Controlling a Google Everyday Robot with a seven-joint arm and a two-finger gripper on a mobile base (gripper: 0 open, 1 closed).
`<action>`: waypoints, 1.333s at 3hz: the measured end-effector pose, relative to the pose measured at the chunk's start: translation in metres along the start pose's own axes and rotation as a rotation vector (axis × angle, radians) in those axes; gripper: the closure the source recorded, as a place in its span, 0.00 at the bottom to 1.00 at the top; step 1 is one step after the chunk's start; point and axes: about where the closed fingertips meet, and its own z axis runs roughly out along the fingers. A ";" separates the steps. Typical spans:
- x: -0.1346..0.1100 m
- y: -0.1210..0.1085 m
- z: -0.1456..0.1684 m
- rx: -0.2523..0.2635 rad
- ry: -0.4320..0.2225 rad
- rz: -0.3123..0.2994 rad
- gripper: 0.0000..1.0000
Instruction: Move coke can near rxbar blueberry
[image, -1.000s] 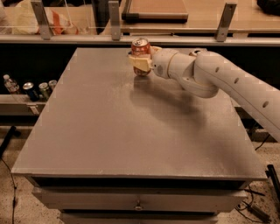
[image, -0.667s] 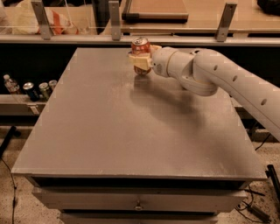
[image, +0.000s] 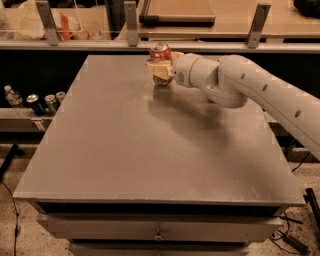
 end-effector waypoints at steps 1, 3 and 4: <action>0.003 -0.002 0.002 0.011 0.008 0.007 0.30; 0.004 -0.012 -0.001 0.041 0.019 0.005 0.00; 0.004 -0.012 -0.001 0.042 0.019 0.004 0.00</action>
Offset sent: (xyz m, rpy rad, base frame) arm 0.0058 -0.0109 -0.0051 -0.0121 0.0160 -0.0460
